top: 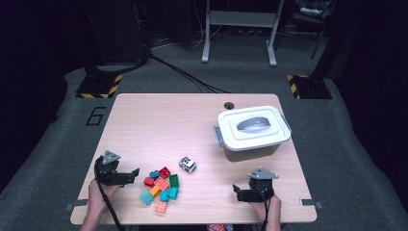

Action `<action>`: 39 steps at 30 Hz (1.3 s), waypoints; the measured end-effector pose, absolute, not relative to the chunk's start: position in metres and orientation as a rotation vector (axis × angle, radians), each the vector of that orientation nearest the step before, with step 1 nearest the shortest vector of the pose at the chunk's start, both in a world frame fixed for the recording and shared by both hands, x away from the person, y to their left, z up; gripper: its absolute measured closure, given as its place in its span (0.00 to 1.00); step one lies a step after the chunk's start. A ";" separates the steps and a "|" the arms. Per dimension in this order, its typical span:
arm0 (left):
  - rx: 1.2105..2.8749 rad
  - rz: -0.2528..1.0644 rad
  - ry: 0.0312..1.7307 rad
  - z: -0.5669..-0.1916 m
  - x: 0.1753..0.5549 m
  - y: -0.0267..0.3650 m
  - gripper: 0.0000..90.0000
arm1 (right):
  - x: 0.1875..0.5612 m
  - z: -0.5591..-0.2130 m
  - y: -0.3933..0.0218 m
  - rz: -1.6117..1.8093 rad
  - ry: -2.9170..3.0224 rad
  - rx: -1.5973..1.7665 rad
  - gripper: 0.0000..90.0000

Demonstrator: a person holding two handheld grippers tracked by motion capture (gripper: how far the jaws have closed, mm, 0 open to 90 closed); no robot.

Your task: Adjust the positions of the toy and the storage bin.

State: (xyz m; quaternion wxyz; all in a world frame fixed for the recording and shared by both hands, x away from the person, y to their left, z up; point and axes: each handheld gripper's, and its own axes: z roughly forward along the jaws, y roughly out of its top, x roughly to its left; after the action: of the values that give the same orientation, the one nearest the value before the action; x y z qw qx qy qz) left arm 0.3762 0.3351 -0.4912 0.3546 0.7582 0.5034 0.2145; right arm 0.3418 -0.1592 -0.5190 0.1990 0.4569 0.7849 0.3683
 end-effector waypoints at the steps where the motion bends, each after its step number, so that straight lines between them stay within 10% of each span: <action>1: 1.964 0.548 1.277 -0.485 0.377 0.328 0.00 | 0.342 -0.520 -0.165 1.026 2.180 1.299 0.06; 39: 2.295 0.245 1.118 -0.492 0.432 0.146 0.00 | 0.348 -0.529 -0.192 0.904 2.081 1.414 0.07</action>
State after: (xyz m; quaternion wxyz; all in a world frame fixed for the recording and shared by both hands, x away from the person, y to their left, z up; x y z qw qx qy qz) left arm 0.4321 0.1457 -0.4915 0.2845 0.8580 0.4178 0.0915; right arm 0.3484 -0.1923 -0.5290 0.2321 0.5145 0.7571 0.3290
